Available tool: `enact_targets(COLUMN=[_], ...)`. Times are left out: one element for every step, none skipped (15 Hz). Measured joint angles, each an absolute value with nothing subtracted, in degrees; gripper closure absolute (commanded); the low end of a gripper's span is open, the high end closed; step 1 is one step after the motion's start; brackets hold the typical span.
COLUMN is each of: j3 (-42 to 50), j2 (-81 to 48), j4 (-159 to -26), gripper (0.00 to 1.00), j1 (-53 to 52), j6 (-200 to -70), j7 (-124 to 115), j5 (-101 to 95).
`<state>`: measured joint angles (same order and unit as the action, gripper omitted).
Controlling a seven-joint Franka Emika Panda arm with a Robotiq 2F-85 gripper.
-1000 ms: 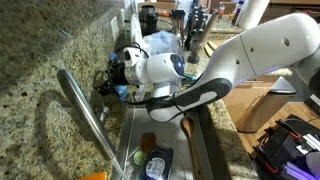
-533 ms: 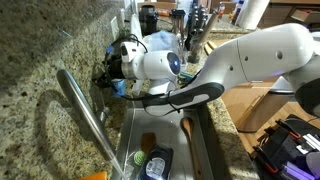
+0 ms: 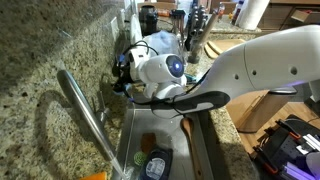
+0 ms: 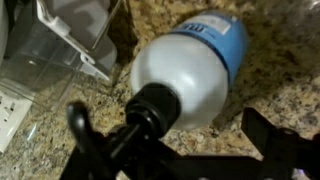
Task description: Close the tap
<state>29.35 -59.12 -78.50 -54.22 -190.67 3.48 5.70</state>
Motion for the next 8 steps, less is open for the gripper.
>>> enact_targets(j3=[29.87, 30.04, 30.07, 29.94, 29.30, 28.45, 27.37, 25.88], j2=[-58.08, -57.17, -57.04, -57.17, -57.39, -57.69, -57.99, -58.41], j4=[-80.34, -81.70, -81.86, -81.63, -81.26, -80.91, -80.61, -80.11], gripper=[0.00, 0.00, 0.00, 0.00, 0.00, 0.00, 0.00, 0.00], j1=[-55.37, -56.14, -56.38, -56.32, -55.92, -55.40, -54.74, -53.83], j6=[-189.16, -188.38, -188.38, -188.93, -190.15, -192.29, -194.92, -197.66], j7=[3.14, 3.00, 2.82, 2.54, 1.95, 1.32, 0.95, 0.91], j5=[6.05, 6.14, 6.00, 5.88, 5.88, 5.92, 5.93, 6.01])
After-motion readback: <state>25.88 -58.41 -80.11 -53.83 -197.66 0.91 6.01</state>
